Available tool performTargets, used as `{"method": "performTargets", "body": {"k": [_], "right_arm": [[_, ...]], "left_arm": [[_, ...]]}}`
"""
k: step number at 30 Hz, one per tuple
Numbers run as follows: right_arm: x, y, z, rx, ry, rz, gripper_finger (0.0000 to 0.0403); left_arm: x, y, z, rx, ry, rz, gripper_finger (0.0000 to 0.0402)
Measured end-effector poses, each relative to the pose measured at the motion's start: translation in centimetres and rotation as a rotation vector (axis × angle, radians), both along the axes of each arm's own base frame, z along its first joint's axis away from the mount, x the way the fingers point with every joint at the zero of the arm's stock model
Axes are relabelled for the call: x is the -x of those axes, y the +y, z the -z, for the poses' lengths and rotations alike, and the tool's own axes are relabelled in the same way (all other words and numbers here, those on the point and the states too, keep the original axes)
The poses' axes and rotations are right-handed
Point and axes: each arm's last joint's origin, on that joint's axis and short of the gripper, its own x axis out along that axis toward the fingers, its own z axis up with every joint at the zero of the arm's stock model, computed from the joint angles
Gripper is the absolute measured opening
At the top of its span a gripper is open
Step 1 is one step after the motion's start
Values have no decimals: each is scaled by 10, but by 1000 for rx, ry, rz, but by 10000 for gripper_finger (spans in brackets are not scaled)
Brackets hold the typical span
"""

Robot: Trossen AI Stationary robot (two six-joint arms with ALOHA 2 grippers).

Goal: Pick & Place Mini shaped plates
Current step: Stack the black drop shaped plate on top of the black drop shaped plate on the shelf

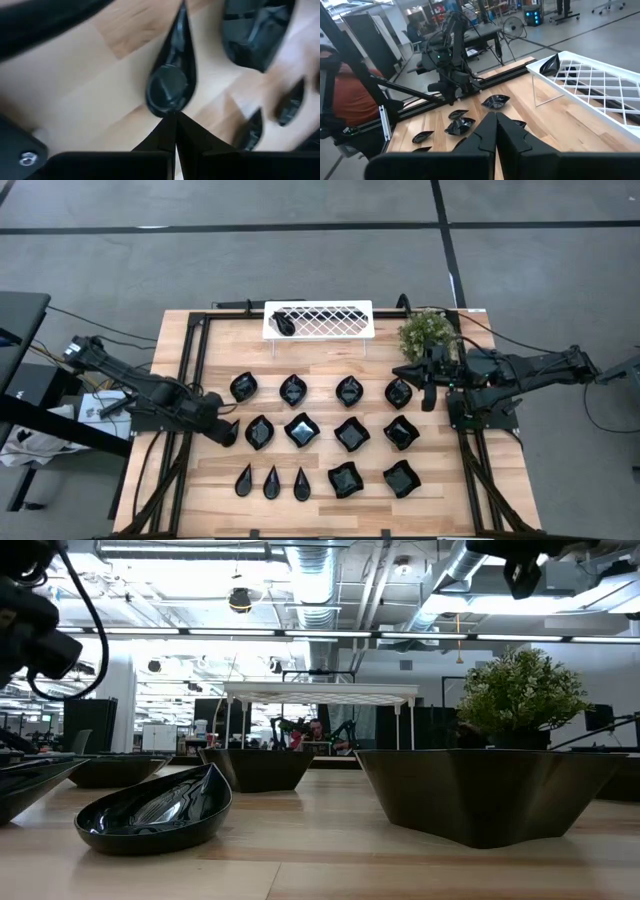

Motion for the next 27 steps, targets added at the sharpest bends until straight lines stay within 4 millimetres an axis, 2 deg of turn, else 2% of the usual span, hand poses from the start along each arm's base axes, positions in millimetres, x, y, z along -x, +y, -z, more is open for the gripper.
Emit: {"method": "performTargets", "body": {"k": [9, 20, 27], "right_arm": [[0, 0, 0, 0, 0, -2, 0], [0, 0, 0, -6, -7, -7, 0], [0, 0, -1, -8, -11, -7, 0]], "left_arm": [[-5, 0, 6, -92, 17, -59, 44], [-5, 3, 9, -161, -23, -72, 145], [-7, 3, 10, -196, -37, -79, 142]]}}
